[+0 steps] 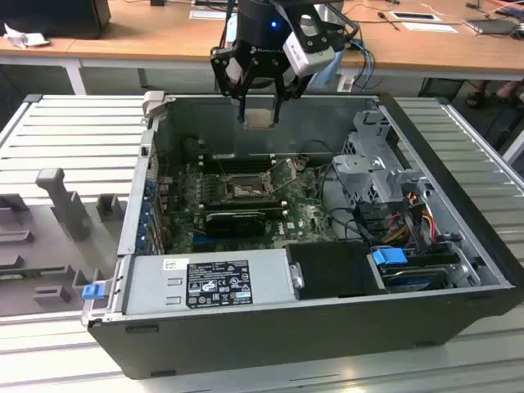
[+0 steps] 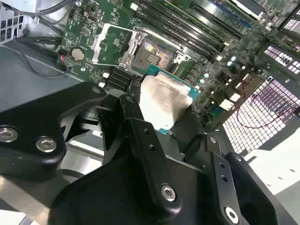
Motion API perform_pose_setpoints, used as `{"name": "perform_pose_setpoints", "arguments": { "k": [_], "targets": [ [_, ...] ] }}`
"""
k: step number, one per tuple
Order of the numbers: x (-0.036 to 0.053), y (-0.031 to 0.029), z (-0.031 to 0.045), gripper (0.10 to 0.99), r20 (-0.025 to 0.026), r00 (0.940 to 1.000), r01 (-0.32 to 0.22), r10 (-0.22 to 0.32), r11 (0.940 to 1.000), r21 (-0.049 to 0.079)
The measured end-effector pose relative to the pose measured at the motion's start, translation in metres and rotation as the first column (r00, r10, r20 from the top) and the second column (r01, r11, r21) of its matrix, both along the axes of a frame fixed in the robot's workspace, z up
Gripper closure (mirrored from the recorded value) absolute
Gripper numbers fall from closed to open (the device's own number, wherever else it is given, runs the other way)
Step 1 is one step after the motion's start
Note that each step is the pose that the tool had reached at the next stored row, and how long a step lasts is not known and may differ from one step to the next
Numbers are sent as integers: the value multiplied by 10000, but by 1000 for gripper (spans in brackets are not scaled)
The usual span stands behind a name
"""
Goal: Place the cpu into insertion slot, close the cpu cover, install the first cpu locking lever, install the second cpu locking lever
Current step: 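Place the cpu into insertion slot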
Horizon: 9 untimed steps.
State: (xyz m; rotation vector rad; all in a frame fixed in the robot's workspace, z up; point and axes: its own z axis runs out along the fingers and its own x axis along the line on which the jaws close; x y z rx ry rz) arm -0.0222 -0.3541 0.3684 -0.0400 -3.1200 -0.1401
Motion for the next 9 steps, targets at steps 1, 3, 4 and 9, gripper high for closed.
{"name": "perform_pose_setpoints", "arguments": {
  "k": [1, 3, 4, 9],
  "targets": [
    [0, 0, 0, 553, 0, 10000, 40, -40, 10000, 0],
    [0, 0, 0, 553, 0, 9999, 114, -114, 9999, 0],
    [0, 0, 0, 553, -1, 9999, 156, -156, 9999, -1],
    [0, 0, -10, 553, -3, 9996, 285, -285, 9996, -2]
  ]
}}
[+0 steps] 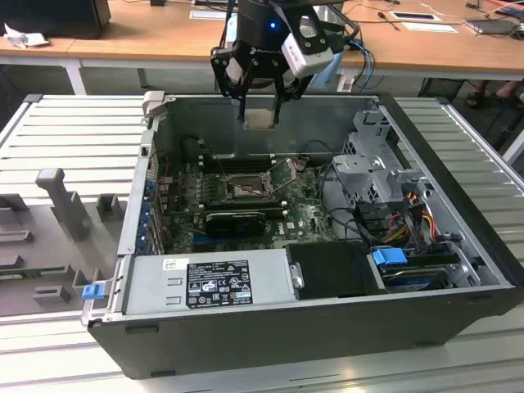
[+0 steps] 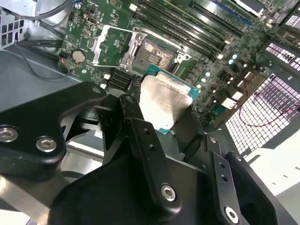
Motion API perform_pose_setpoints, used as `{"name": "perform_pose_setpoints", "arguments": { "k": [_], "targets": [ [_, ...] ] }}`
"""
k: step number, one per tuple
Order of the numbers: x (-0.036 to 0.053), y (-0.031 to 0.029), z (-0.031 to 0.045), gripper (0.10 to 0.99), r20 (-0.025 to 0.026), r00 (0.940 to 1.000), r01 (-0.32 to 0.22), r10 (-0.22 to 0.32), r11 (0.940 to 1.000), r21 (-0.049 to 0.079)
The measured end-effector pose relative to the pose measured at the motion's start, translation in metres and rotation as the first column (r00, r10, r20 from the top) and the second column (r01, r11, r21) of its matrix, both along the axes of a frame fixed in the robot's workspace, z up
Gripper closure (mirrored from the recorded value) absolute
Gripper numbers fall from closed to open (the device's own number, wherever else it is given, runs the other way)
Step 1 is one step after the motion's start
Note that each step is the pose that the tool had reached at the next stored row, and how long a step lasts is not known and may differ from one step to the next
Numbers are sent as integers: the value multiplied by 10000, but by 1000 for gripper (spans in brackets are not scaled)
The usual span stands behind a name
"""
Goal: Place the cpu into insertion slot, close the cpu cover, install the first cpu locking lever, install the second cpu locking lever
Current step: 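Place the cpu into insertion slot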
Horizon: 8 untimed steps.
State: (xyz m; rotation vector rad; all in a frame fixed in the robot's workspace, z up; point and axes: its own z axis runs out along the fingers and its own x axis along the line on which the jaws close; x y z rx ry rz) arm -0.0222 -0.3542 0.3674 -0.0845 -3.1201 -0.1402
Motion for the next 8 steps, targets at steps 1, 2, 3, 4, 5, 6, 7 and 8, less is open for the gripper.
{"name": "perform_pose_setpoints", "arguments": {
  "k": [1, 2, 3, 4, 5, 6, 7, 8],
  "targets": [
    [0, 0, -1, 553, 0, 10000, 36, -36, 10000, 1],
    [0, 0, -1, 553, 0, 10000, 63, -63, 10000, 1],
    [0, 0, -1, 553, 1, 10000, 90, -90, 10000, 2],
    [0, 0, -1, 553, 1, 9999, 137, -137, 9999, 2],
    [0, 0, -1, 553, 0, 9998, 200, -200, 9998, 1],
    [0, 0, -1, 553, 1, 9996, 278, -278, 9996, 2],
    [0, 0, -1, 553, 0, 9994, 353, -353, 9994, 1],
    [0, 0, -1, 553, 1, 9992, 402, -402, 9992, 1]
  ]
}}
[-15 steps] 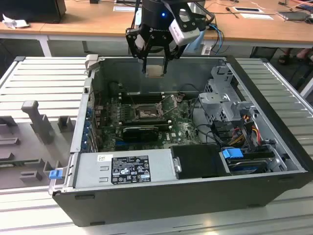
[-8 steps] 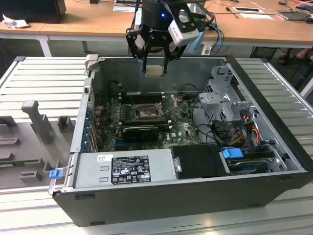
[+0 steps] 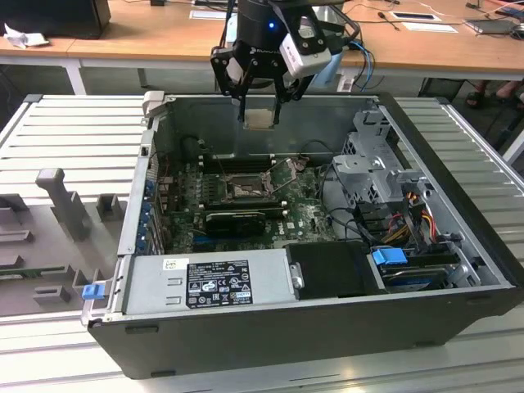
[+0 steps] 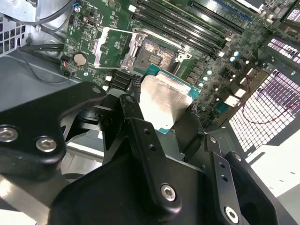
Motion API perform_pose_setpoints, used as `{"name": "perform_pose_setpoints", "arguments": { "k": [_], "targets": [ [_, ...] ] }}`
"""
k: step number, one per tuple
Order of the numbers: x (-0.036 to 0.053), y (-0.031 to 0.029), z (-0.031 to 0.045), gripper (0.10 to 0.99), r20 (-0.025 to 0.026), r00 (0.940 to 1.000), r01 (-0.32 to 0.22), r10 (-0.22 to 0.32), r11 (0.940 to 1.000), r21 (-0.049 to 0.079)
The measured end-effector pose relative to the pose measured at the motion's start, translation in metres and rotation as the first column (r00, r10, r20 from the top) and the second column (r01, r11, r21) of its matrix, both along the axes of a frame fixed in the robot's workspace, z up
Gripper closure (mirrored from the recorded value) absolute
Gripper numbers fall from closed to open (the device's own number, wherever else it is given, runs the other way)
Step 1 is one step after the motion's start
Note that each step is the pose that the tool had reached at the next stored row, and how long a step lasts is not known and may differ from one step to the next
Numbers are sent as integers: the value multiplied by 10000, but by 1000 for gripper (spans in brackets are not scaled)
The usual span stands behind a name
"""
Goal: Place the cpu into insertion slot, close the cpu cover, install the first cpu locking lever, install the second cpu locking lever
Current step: 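Place the cpu into insertion slot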
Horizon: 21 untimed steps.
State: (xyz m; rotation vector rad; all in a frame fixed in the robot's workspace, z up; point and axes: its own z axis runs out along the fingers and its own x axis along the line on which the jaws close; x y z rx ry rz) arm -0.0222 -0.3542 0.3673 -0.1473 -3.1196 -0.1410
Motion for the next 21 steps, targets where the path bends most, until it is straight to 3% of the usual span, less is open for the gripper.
{"name": "perform_pose_setpoints", "arguments": {
  "k": [21],
  "targets": [
    [0, 0, 0, 553, 0, 9967, 807, -807, 9967, 0]
  ]
}}
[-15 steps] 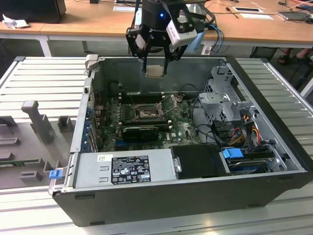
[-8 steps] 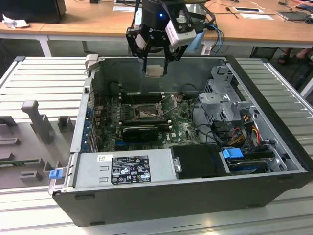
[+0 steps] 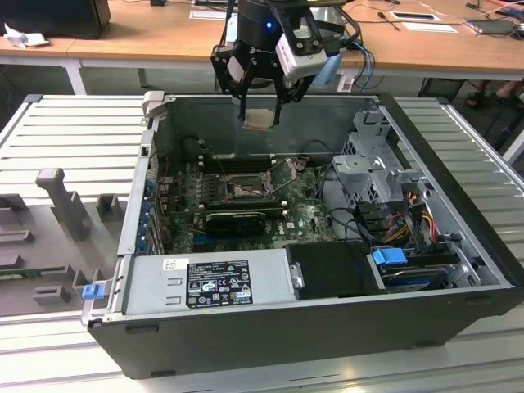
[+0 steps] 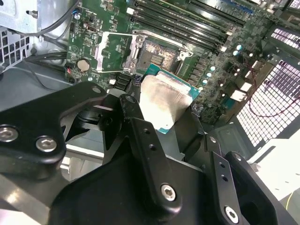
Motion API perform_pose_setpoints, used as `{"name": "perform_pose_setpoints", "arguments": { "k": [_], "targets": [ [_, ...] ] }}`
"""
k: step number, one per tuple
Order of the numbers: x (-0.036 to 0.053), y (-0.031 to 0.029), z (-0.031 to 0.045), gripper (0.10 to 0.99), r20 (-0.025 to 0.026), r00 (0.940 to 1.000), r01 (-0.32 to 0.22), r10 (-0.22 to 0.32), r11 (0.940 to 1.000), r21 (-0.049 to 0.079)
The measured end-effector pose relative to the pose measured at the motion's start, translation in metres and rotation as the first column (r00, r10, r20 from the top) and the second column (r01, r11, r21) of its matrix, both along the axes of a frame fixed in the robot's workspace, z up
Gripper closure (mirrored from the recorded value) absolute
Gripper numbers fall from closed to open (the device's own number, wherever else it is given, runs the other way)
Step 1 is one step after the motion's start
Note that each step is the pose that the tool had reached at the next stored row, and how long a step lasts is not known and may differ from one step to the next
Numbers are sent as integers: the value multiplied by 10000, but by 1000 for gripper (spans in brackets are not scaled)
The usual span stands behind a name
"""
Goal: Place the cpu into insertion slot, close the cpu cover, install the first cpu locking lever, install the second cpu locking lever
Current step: 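Place the cpu into insertion slot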
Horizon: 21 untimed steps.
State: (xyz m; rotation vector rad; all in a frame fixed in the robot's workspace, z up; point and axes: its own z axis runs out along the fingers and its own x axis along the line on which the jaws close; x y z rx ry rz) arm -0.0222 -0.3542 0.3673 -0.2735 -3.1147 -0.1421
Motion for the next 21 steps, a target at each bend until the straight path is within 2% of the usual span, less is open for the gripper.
{"name": "perform_pose_setpoints", "arguments": {
  "k": [5, 13, 21],
  "targets": [
    [0, 0, 0, 553, -1, 9999, 170, -170, 9999, 0],
    [0, 0, -6, 553, -6, 9958, 913, -913, 9958, 0],
    [0, 0, -25, 553, -9, 9956, 942, -942, 9956, 0]
  ]
}}
